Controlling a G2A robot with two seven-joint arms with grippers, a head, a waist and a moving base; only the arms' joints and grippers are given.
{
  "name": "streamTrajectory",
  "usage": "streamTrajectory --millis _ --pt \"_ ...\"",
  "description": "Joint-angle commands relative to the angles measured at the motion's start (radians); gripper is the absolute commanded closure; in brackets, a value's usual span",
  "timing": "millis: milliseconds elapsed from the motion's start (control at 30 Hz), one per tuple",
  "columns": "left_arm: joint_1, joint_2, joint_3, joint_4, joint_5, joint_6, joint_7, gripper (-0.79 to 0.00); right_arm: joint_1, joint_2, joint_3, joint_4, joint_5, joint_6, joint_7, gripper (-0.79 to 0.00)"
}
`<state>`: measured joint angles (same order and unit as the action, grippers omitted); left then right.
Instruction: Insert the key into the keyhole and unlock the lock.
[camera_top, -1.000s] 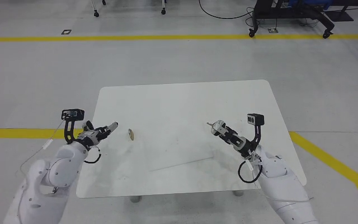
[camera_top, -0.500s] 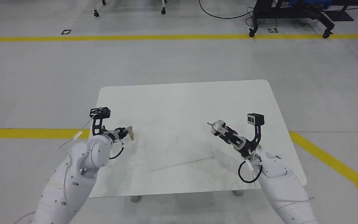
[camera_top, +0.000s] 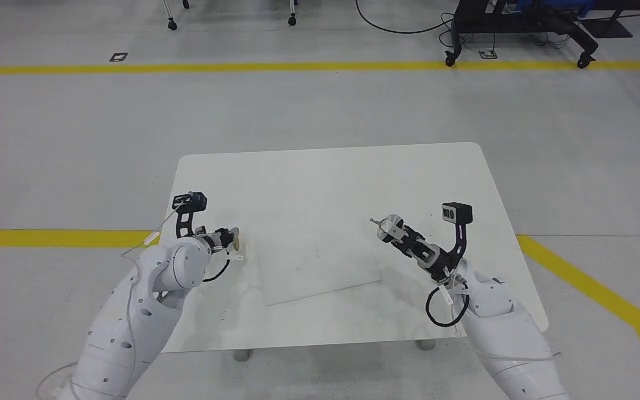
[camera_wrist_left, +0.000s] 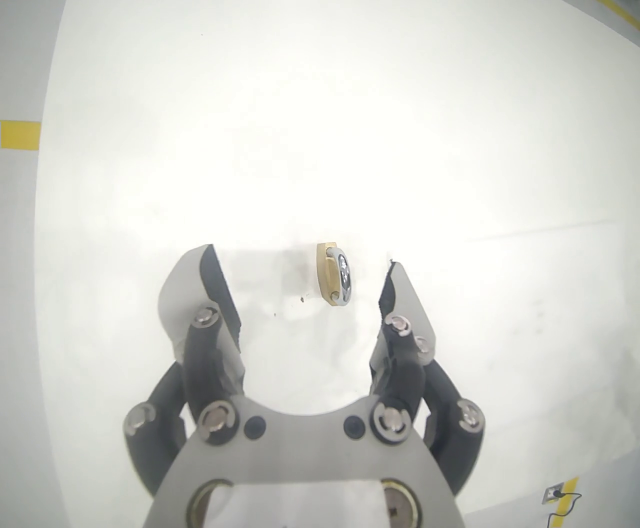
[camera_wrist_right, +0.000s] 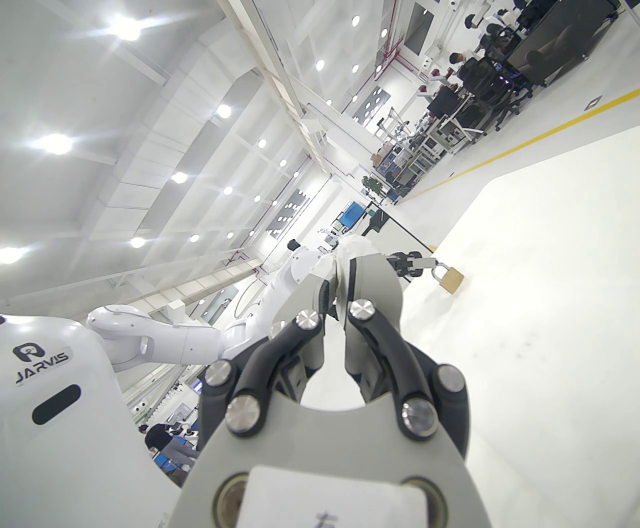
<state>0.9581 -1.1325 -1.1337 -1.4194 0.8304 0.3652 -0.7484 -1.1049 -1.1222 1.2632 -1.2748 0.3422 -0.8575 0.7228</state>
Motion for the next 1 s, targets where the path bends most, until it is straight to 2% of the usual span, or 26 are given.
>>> streamTrajectory --millis 0,133,467,667,867,933,967 --pt "0.013 0.000 -0.001 -0.014 0.011 0.000 -0.001 -0.372 0.000 0.000 0.000 0.000 0.000 0.000 0.000 0.000" --pt "0.022 -0.001 -0.006 -0.027 0.017 0.000 0.004 -0.413 0.000 0.000 0.000 0.000 0.000 0.000 0.000 0.000" --pt "-0.017 -0.018 0.013 0.030 -0.003 -0.023 0.004 -0.379 0.000 0.000 0.000 0.000 0.000 0.000 0.000 0.000" --pt "-0.060 -0.032 0.034 0.092 -0.021 -0.031 0.001 -0.299 0.000 0.000 0.000 0.000 0.000 0.000 0.000 0.000" --pt "-0.085 -0.042 0.043 0.133 -0.038 -0.046 0.004 -0.286 0.000 0.000 0.000 0.000 0.000 0.000 0.000 0.000" --pt "-0.089 -0.044 0.044 0.142 -0.043 -0.051 0.005 -0.228 0.000 0.000 0.000 0.000 0.000 0.000 0.000 0.000" --pt "-0.091 -0.046 0.044 0.146 -0.043 -0.055 0.006 -0.163 0.000 0.000 0.000 0.000 0.000 0.000 0.000 0.000"
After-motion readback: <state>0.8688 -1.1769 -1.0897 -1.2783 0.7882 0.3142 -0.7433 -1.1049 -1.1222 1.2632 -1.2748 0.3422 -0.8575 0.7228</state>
